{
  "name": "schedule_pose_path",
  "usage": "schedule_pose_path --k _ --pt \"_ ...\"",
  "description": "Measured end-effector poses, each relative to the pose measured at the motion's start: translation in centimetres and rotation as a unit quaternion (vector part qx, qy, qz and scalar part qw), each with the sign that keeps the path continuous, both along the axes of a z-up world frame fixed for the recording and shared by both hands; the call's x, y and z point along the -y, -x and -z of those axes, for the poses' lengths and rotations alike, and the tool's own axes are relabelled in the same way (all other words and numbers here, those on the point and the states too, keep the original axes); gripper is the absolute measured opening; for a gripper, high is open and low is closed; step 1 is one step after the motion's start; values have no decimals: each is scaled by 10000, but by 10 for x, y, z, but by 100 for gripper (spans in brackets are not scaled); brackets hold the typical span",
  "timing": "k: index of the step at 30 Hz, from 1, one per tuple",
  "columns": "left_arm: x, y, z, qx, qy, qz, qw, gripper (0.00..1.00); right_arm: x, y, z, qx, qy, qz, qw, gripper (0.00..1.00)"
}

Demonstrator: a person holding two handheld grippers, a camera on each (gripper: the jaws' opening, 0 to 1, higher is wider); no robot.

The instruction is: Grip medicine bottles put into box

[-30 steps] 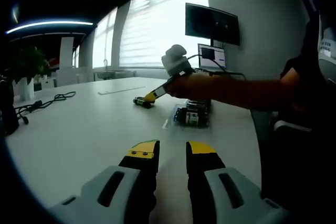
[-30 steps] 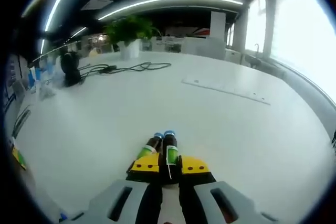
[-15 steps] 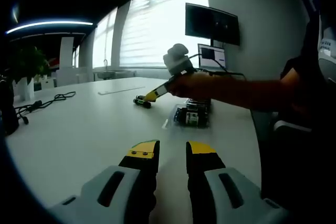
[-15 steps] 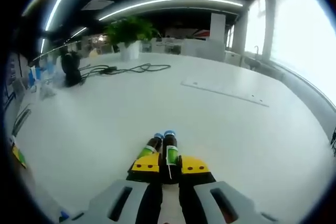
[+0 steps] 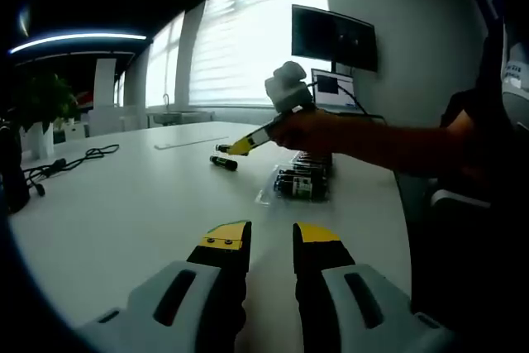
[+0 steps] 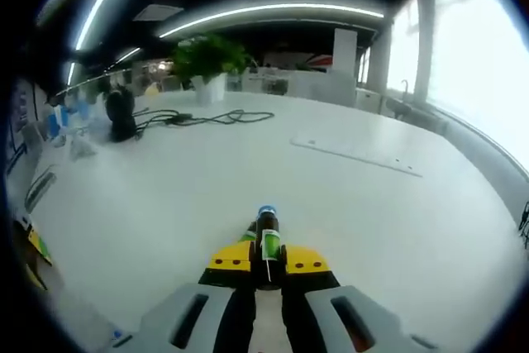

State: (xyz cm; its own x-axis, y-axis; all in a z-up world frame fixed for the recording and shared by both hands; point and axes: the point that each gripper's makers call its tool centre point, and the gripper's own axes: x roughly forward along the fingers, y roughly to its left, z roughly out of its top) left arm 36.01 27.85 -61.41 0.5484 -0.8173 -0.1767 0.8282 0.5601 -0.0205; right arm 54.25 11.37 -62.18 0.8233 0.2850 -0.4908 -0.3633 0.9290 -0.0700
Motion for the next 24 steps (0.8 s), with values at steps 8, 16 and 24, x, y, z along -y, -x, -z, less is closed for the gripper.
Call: schedule_pose_path --k 8,16,24 --pt "0 0 0 5 -10 0 10000 14 -3 11 -7 108 -28 -75 9999 7" --pt "0 0 0 -1 -10 -8 10000 14 -8 30 -16 224 -151 -173 9995 6" --pt "0 0 1 -1 -32 -13 10000 14 -19 49 -31 374 -233 -334 9985 6"
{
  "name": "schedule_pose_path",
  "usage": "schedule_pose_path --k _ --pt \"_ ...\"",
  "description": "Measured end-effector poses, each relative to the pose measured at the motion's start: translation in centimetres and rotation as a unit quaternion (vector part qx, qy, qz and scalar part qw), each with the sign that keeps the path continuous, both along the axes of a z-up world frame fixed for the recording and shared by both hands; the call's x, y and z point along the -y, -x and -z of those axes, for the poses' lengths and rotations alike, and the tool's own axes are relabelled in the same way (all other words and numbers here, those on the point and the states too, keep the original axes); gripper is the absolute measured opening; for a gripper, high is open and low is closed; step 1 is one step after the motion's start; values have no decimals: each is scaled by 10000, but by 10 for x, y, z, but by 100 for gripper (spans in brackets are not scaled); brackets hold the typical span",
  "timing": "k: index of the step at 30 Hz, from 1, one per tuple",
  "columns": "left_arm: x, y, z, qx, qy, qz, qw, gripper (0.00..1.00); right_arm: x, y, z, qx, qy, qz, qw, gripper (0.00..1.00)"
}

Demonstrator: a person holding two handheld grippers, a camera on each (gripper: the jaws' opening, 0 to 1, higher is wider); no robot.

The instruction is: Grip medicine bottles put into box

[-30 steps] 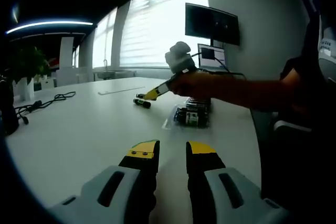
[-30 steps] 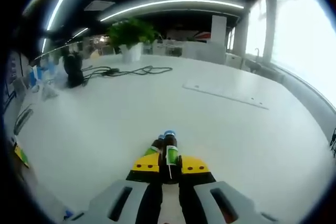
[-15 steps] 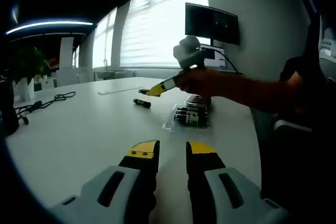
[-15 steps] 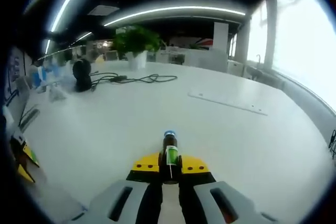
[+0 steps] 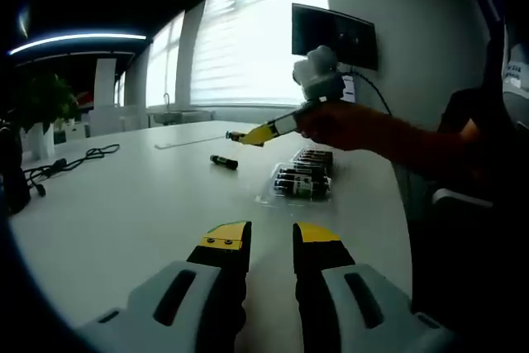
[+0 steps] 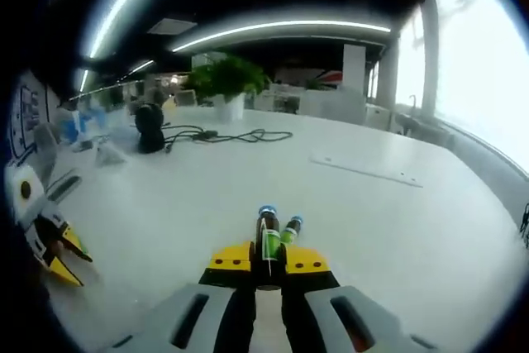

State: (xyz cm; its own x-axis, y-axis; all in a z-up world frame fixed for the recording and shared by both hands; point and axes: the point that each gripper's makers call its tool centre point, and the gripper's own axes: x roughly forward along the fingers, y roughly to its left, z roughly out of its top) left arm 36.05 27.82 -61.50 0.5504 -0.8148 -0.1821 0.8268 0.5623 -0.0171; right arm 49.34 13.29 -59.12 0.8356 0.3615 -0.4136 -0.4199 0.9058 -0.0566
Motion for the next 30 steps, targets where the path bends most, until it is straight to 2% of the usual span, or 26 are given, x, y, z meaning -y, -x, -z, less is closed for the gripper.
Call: schedule_pose_path --k 8,30 --pt "-1 0 0 3 6 0 10000 14 -10 19 -4 56 -43 -114 9999 6" --pt "-1 0 0 -10 14 -8 10000 14 -32 68 -2 106 -68 -326 9994 7"
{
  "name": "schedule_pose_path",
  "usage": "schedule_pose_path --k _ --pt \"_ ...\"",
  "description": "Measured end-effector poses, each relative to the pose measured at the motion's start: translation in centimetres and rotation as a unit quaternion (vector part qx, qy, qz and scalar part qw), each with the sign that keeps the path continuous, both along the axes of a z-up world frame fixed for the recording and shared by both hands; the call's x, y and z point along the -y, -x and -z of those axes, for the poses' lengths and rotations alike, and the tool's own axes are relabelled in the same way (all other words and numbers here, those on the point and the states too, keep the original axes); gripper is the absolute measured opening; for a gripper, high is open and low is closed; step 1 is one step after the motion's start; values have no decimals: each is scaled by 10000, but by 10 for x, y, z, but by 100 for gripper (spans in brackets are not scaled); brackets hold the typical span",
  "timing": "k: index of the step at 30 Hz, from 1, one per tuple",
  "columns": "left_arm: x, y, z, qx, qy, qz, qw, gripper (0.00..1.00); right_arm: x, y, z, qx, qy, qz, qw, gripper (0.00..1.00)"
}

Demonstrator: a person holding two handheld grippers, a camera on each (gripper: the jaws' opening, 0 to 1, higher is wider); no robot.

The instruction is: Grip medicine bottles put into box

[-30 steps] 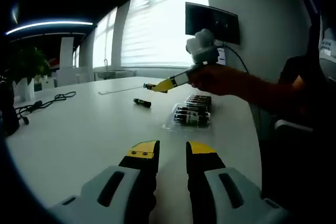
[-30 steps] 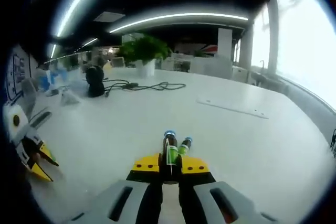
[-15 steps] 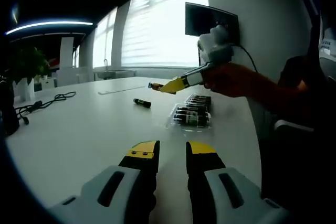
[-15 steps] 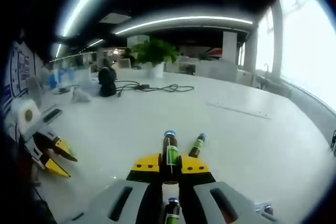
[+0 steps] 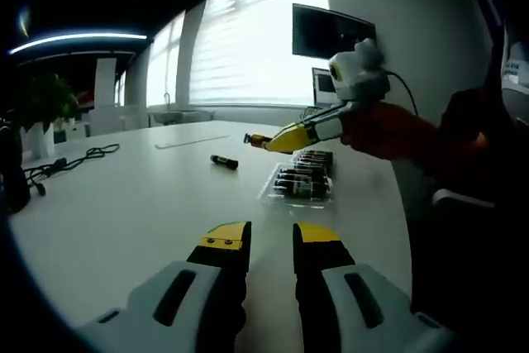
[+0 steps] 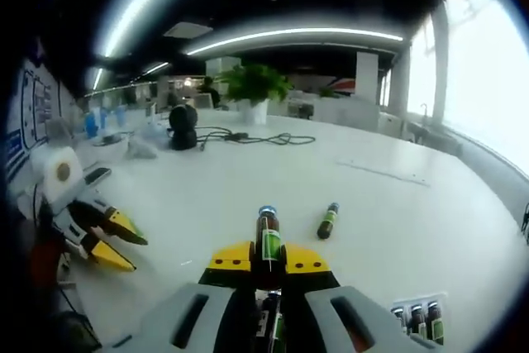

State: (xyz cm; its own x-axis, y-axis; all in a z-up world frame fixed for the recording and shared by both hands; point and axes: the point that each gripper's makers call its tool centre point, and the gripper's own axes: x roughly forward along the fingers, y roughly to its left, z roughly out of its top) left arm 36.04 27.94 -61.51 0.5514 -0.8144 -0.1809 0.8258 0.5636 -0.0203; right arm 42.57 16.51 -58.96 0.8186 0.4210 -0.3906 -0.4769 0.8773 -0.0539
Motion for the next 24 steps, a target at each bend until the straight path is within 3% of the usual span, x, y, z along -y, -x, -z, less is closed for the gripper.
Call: schedule_pose_path --k 24 --pt "0 0 0 9 -13 1 10000 14 -18 36 21 -255 -12 -49 9997 7"
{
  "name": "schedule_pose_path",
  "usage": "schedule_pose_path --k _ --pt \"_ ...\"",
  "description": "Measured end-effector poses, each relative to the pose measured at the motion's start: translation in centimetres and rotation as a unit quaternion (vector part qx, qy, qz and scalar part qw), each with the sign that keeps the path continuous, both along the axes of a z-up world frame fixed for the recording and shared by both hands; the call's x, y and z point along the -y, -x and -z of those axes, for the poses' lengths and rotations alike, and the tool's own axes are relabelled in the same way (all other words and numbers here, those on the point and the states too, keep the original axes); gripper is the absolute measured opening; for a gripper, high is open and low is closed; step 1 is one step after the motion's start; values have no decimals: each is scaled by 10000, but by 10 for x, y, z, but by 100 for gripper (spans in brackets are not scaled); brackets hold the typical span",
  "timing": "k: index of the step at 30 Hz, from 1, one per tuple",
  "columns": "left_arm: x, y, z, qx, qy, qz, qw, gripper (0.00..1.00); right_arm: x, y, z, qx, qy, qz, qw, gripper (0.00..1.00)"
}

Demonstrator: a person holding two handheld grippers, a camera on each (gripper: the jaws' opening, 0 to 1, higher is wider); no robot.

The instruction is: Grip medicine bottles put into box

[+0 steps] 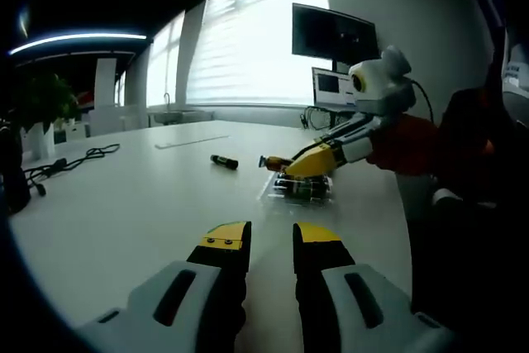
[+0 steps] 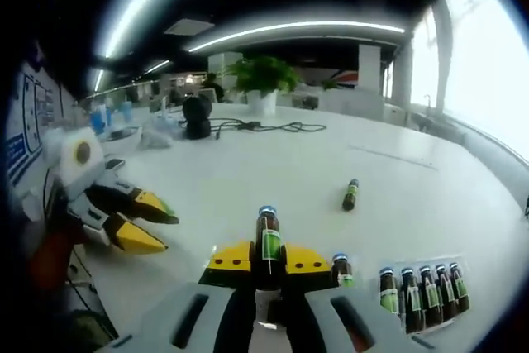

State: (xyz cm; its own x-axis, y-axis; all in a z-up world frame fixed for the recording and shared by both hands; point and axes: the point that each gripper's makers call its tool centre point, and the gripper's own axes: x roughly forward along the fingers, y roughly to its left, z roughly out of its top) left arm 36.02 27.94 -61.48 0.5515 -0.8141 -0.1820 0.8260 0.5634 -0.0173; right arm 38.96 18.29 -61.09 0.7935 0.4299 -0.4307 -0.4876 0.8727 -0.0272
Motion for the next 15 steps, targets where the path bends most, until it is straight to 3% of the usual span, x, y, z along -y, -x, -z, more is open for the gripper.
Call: schedule_pose_path --k 15 --pt "0 0 0 7 -4 9 10000 14 -1 11 10 -100 117 179 9997 7"
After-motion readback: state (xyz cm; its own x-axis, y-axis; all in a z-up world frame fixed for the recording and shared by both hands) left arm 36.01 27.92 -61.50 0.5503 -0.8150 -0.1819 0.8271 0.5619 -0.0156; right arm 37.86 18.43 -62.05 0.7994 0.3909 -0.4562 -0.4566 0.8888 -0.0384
